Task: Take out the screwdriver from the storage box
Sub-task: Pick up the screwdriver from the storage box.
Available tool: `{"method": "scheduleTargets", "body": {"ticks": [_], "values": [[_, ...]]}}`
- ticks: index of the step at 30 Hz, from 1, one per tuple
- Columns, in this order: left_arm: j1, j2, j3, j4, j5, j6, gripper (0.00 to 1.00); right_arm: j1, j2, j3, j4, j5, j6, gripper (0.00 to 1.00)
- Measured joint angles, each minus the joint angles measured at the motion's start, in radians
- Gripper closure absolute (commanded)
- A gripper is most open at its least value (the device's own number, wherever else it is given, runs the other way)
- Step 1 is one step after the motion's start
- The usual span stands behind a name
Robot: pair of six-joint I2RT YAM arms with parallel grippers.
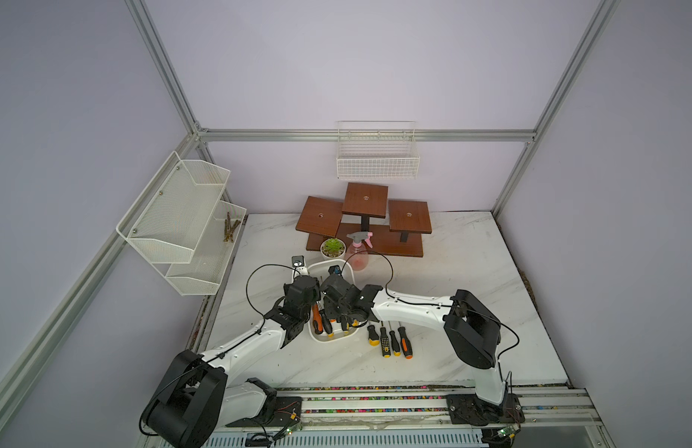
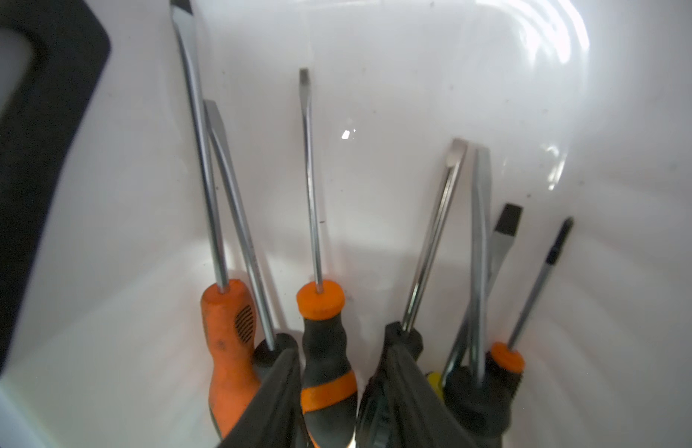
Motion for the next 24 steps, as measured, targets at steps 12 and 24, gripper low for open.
{"method": "scheduleTargets", "body": {"ticks": [12,24], "values": [[0.0,0.0,0.0,0.0,-0.002,0.0,1.0,-0.01,0.053,0.029,0.023,-0.011,0.0,0.63],[0.0,0.001,0.0,-0.007,-0.007,0.0,1.0,-0.017,0.062,0.032,0.038,-0.022,0.001,0.74]]}}
